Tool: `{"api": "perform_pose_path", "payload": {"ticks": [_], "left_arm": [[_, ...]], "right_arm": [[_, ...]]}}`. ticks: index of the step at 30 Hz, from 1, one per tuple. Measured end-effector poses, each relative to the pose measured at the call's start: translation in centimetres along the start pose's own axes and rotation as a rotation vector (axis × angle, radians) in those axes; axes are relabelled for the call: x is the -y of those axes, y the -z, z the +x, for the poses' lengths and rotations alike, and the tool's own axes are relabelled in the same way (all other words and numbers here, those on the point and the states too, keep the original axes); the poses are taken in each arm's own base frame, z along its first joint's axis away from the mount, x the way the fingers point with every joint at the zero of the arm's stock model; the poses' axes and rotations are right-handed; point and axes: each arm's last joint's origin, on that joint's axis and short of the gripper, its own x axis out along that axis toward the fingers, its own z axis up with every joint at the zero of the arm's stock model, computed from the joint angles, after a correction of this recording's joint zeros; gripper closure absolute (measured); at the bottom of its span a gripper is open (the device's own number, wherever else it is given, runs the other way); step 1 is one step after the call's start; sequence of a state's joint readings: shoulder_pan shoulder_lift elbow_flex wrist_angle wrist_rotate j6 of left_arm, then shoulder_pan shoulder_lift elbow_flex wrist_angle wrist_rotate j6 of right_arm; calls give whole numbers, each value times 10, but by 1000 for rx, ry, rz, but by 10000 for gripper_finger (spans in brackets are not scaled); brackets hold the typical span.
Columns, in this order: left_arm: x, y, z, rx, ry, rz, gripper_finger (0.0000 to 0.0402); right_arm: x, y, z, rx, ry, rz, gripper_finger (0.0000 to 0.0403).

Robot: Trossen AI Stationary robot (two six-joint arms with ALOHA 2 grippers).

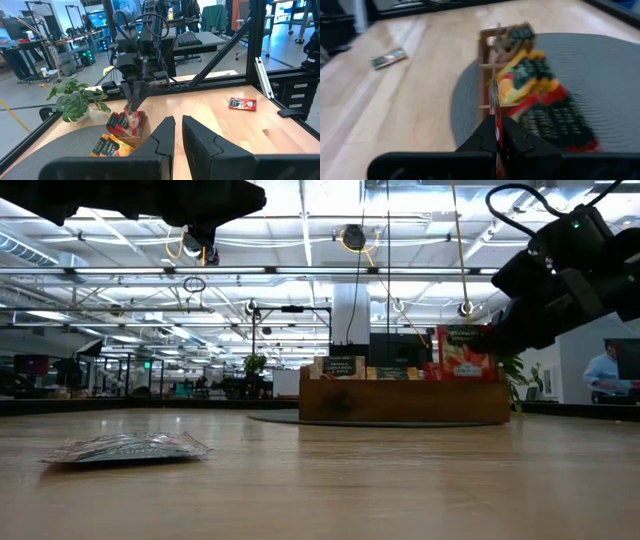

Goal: Pick & Place Tea
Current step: Put the red tea bag into the right section of the wooden organiser

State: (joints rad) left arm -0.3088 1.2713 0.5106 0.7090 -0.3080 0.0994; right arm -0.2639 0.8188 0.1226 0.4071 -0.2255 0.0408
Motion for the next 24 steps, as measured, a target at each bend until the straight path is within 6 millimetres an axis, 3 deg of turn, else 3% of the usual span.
{"api": "perform_pose_path", "payload": {"ticks": [8,24], "left_arm": [[0,0,0,3,-1,24,360],[-10,1,3,-6,-40,13,360]], "right_arm": [[0,2,0,-21,-35,18,403],[5,11,7,-97,77,36,395]]}}
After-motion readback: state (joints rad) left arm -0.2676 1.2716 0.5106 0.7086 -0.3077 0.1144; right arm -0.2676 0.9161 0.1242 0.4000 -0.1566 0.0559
